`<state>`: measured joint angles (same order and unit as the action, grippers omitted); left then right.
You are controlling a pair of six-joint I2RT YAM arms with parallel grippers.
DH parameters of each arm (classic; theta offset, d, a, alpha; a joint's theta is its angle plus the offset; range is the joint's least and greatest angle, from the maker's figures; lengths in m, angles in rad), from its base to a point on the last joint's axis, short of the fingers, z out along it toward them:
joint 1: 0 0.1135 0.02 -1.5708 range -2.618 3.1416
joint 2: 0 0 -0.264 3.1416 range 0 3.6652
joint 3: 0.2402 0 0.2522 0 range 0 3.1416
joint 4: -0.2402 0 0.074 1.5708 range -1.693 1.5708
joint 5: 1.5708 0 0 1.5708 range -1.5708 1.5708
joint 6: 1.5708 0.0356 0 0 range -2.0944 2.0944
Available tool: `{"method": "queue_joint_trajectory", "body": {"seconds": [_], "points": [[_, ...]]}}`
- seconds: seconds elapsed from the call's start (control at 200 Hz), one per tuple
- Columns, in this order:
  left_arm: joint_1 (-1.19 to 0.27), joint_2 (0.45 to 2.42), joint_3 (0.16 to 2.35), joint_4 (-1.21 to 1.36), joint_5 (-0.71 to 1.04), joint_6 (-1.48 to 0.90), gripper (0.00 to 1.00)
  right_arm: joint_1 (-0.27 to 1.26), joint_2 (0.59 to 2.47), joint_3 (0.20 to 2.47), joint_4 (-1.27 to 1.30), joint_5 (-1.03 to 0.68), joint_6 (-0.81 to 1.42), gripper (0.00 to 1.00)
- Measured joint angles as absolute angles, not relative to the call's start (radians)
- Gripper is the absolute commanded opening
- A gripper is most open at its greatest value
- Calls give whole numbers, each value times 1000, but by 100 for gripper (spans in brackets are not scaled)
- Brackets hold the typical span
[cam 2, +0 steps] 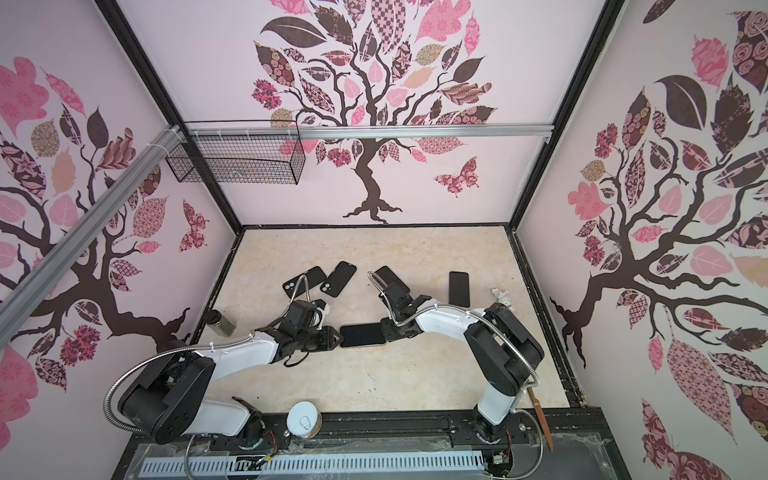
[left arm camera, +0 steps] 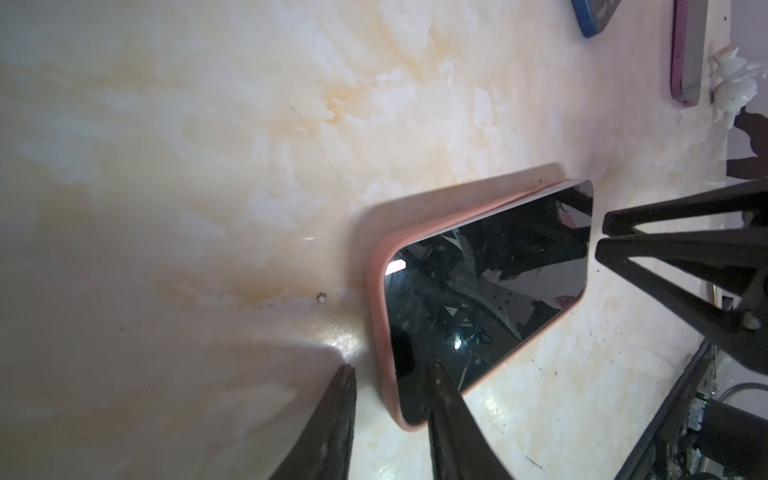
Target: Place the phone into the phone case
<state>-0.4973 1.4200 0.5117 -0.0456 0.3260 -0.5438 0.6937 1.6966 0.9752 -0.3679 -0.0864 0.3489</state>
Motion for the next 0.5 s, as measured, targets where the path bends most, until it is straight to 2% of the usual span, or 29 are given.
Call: {"method": "queue_joint_trajectory", "body": {"seconds": [0.185,0.5], "points": [[-487,1420,538,-92,318,-530,34,650,1696,1016,-368,-147,316,32],[-475,1481,604,-106,323,-517,26,649,1716,1049,-340,-199,310,28]]}}
